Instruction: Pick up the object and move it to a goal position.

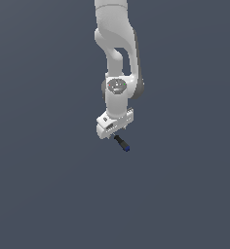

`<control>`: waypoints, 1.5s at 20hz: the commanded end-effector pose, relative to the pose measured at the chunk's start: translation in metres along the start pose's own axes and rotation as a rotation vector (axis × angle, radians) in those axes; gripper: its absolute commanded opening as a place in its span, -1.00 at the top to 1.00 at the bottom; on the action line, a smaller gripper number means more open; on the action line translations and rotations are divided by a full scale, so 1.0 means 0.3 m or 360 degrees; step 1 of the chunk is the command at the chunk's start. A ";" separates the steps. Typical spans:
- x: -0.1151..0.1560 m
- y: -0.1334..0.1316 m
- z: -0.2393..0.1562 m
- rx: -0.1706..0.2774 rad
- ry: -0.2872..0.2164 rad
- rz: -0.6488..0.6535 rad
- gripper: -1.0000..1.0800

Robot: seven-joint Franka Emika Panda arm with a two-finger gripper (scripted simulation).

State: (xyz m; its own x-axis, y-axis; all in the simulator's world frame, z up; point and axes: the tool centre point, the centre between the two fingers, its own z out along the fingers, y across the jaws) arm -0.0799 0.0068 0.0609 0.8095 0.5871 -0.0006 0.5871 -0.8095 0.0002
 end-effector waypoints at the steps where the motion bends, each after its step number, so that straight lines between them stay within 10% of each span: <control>1: -0.001 -0.001 0.017 0.0001 -0.0001 -0.0001 -0.92; 15: -0.002 -0.003 0.161 0.0000 0.0001 -0.0008 -0.92; 16: -0.002 -0.003 0.161 0.0000 0.0001 -0.0008 1.00; 30: 0.000 -0.007 0.147 0.0000 0.0001 -0.0008 1.00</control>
State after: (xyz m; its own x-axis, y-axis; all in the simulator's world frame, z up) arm -0.0816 0.0076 0.0145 0.8068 0.5908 -0.0012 0.5908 -0.8068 -0.0004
